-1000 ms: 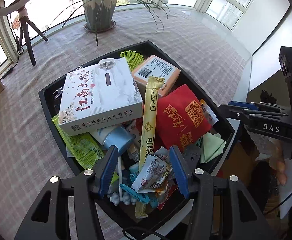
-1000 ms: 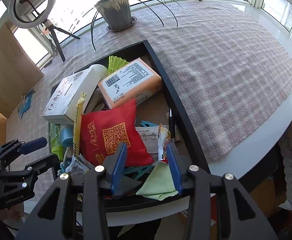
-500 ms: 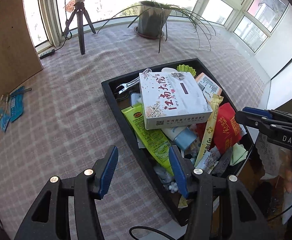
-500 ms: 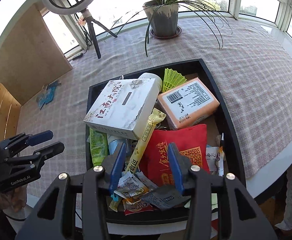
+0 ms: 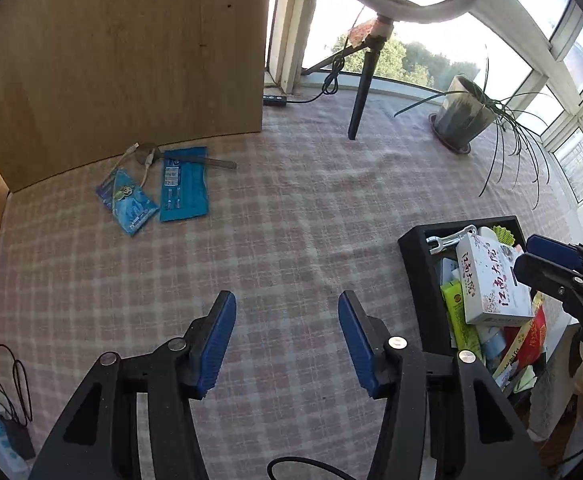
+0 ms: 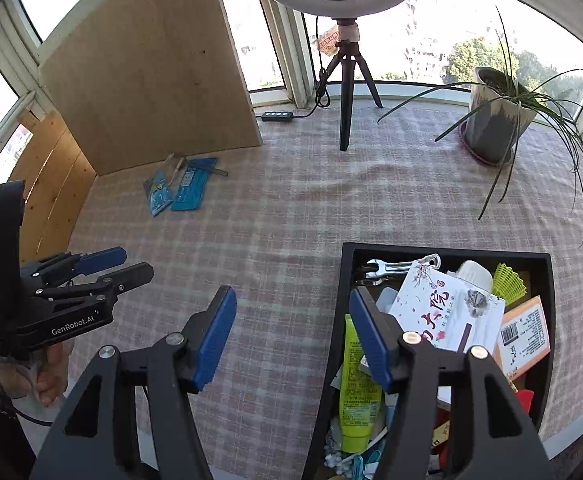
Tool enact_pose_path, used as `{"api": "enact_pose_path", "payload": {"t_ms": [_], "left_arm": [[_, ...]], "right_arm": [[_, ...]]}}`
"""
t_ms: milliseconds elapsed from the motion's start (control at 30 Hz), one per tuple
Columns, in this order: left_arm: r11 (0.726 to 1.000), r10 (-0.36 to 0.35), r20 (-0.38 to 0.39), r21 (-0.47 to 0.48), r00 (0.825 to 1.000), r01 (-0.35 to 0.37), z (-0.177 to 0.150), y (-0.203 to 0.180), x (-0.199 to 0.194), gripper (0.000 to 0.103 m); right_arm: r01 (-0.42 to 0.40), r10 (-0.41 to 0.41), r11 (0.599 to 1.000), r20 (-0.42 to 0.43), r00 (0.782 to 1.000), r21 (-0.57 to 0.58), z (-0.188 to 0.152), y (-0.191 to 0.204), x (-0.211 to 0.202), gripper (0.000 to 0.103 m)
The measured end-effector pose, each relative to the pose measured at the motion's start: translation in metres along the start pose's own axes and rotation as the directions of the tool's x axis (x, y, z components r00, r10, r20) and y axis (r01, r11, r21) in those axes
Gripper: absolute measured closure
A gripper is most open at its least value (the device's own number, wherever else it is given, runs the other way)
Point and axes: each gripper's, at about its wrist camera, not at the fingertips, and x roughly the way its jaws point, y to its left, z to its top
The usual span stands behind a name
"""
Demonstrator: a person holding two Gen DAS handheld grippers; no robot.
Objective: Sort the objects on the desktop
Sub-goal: 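Move both grippers back to the blue packs and spoon on the table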
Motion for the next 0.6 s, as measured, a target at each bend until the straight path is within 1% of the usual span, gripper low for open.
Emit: {"api": "enact_pose_path", "payload": {"t_ms": [67,133,267,300,333,400,500,567,600], "left_arm": [[0.997,0.023,-0.008,-0.068,1.0,-0.024,0.013,0.032,0.004,0.052],[0.989,0.045,-0.02,-0.139,0.999,-0.047,0.024,0.064,0.011,0.052],[0.962,0.083,-0.042,-0.259,0.996,-0.091,0.046,0.121,0.031,0.052],[0.954,0.093,-0.048,-0.283,0.994,-0.103,0.052,0.133,0.038,0.052],[0.946,0.097,-0.055,-0.305,0.994,-0.109,0.057,0.144,0.045,0.052],[0.927,0.09,-0.062,-0.36,0.994,-0.107,0.066,0.163,0.061,0.052],[0.899,0.061,-0.065,-0.43,0.996,-0.084,0.076,0.18,0.086,0.052],[0.888,0.067,-0.082,-0.449,0.994,-0.097,0.083,0.187,0.105,0.052],[0.887,0.078,-0.091,-0.448,0.993,-0.111,0.086,0.188,0.113,0.052]], "right_arm": [[-0.021,0.021,0.999,-0.008,1.0,-0.038,0.02,0.021,0.017,0.045],[-0.041,0.04,0.997,-0.019,0.999,-0.07,0.04,0.039,0.036,0.045],[-0.063,0.06,0.984,-0.026,0.998,-0.165,0.079,0.077,0.076,0.045],[-0.064,0.06,0.979,-0.031,0.998,-0.192,0.087,0.088,0.088,0.046],[-0.069,0.062,0.973,-0.037,0.997,-0.219,0.096,0.097,0.1,0.054],[-0.07,0.056,0.961,-0.058,0.997,-0.268,0.11,0.116,0.125,0.065],[-0.098,0.067,0.943,-0.11,0.992,-0.316,0.131,0.139,0.17,0.065],[-0.109,0.064,0.935,-0.142,0.988,-0.336,0.146,0.15,0.202,0.065],[-0.113,0.062,0.933,-0.157,0.986,-0.341,0.152,0.154,0.216,0.065]]}}
